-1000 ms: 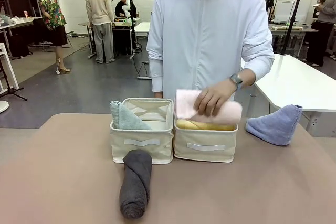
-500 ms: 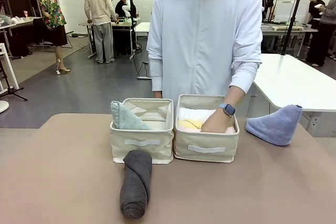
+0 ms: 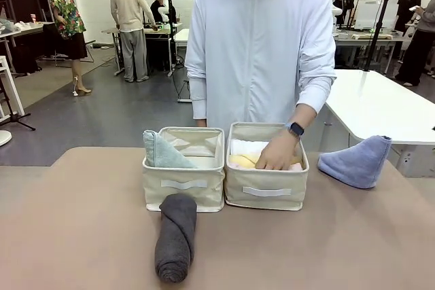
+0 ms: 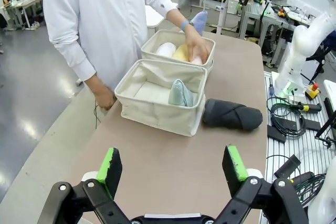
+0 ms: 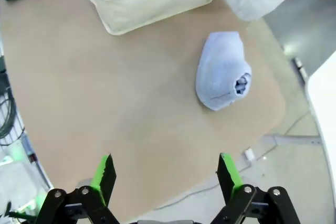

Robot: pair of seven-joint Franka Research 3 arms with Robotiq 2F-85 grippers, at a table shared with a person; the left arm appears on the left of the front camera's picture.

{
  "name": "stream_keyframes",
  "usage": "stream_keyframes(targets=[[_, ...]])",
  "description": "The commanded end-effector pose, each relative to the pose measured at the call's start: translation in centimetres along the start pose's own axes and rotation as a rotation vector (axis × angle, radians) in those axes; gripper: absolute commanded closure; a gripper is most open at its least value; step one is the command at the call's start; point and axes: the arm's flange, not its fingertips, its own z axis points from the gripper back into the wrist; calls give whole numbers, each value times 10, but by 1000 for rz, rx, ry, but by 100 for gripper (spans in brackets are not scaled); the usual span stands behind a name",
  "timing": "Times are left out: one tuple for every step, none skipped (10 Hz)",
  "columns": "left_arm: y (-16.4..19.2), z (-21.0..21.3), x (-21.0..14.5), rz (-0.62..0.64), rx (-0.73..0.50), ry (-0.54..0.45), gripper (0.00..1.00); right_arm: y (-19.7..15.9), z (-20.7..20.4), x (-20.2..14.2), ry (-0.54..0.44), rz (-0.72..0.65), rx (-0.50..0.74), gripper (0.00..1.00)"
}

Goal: Sort the towels based on their folding style.
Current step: Pick up another triangle-folded towel from the table and place it in the left Fabric basket.

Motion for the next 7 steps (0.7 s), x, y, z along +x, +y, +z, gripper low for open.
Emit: stream_keyframes(targets=[[0,2,1,-10,-2,-13,0,2,7,-10,-75,-35,55,0],[0,2,1,-10,-2,-13,0,0,0,0,0,0,0,0],[0,2,1,-10,-2,-13,0,0,0,0,0,0,0,0],[0,2,1,-10,-2,-13,0,0,0,0,0,0,0,0],[0,2,1,-10,-2,-13,0,0,0,0,0,0,0,0],[0,2,1,-10,-2,-13,0,0,0,0,0,0,0,0],[0,2,1,-10,-2,-13,0,0,0,-2,-23,0,13,0]])
